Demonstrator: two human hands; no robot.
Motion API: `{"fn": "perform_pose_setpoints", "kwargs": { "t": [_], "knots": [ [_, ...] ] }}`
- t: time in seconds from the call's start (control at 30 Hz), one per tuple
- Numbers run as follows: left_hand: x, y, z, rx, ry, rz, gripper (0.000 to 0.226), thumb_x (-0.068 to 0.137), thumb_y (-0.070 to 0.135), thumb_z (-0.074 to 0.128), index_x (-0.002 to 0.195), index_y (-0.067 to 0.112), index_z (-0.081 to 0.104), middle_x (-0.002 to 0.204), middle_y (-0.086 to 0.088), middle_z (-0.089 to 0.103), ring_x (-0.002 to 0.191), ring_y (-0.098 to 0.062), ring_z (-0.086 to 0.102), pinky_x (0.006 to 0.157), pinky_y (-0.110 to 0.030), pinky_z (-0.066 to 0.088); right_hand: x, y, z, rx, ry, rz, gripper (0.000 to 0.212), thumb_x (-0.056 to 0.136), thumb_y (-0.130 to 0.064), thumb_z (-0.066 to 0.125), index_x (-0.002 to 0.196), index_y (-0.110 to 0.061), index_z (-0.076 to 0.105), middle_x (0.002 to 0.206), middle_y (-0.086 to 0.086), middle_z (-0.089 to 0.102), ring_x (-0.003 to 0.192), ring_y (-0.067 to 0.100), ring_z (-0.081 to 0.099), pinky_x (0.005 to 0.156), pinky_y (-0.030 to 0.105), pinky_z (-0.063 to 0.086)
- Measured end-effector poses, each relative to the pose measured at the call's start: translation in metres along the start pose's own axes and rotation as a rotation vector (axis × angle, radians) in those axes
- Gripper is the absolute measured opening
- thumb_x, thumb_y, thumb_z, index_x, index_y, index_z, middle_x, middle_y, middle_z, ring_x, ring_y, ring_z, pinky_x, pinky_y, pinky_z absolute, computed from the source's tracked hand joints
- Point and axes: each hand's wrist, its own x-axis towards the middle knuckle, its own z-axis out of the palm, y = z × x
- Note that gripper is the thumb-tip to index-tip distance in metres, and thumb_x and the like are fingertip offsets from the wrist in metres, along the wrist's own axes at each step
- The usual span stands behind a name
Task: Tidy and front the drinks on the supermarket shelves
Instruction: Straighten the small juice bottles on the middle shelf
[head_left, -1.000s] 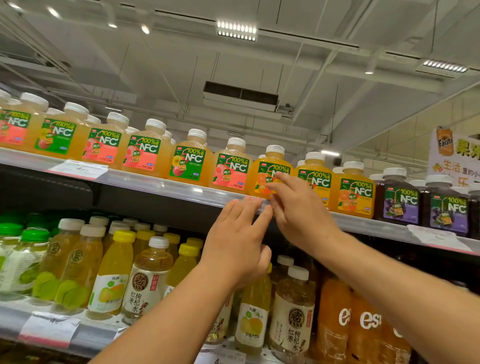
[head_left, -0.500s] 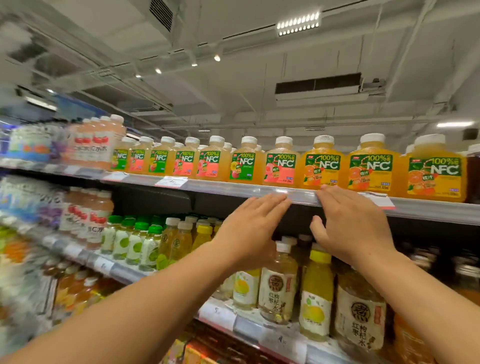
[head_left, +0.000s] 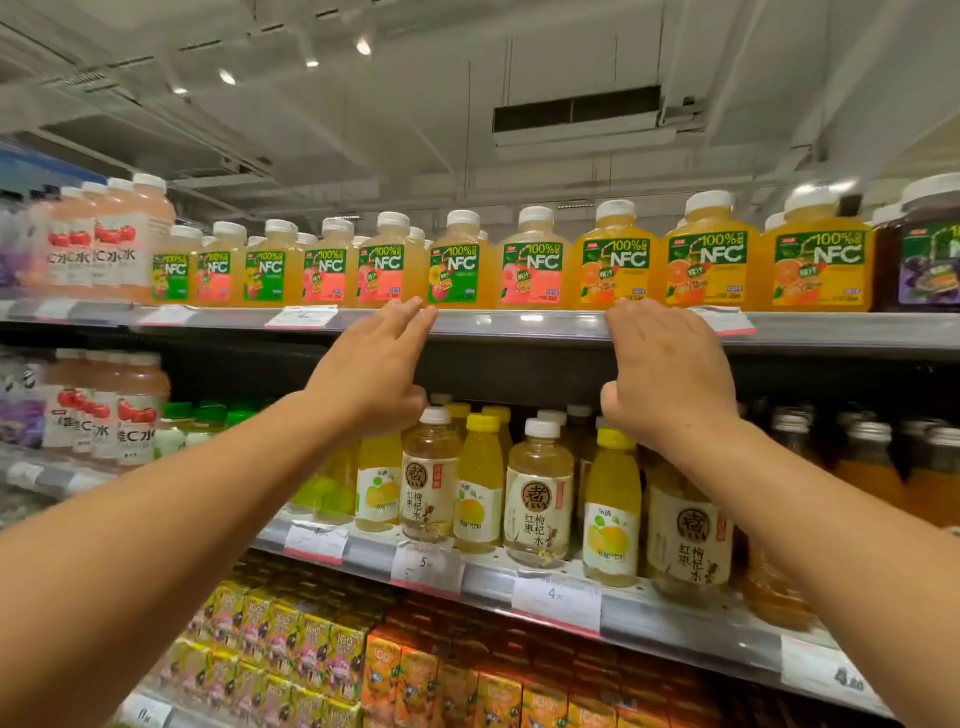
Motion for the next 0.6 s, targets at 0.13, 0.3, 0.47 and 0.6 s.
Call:
{"fn": "perform_pose_setpoints", "kwargs": {
  "t": [0.13,0.3,0.47,0.6],
  "knots": [
    [0.011,-0.015,0.028,-0.029,0.039,0.056,0.091,0.079,0.026,0.063,0.154,0.020,0.012,0.160,-0.004,0.013,0.147,-0.023,0.009,0.121,-0.041,0.005,0.000,-0.004,0.000,-0.001,-0.029,0.056,0.069,0.071,-0.017,0.070,0.135,-0.014,0.048,0.136,0.007,0.055,0.127,0.028,0.048,0.109,0.043,0.033],
    [0.016,-0.023,0.055,-0.107,0.257,0.117,0.087,0.065,0.015,0.069,0.145,0.012,0.035,0.145,-0.012,0.037,0.133,-0.032,0.031,0.118,-0.046,0.013,-0.001,-0.003,-0.011,-0.014,-0.167,0.076,0.088,0.075,-0.005,0.067,0.152,-0.020,0.028,0.161,0.000,0.025,0.149,0.020,0.017,0.122,0.037,0.005],
    [0.017,-0.028,0.064,-0.175,0.336,0.174,0.088,0.057,0.010,0.072,0.139,0.008,0.040,0.139,-0.017,0.041,0.124,-0.036,0.031,0.112,-0.052,0.022,-0.007,0.007,-0.030,0.088,-0.327,0.157,0.097,0.078,0.010,0.059,0.155,-0.033,0.018,0.163,-0.016,0.001,0.151,0.020,-0.002,0.119,0.040,0.010],
    [0.014,-0.031,0.062,-0.180,0.291,0.193,0.089,0.063,0.014,0.071,0.144,0.009,0.034,0.145,-0.016,0.036,0.133,-0.035,0.027,0.116,-0.047,0.013,-0.019,-0.001,-0.026,0.117,-0.209,0.156,0.091,0.076,0.012,0.060,0.154,-0.021,0.026,0.162,-0.004,0.019,0.149,0.017,0.013,0.122,0.037,0.014]
  ]
}}
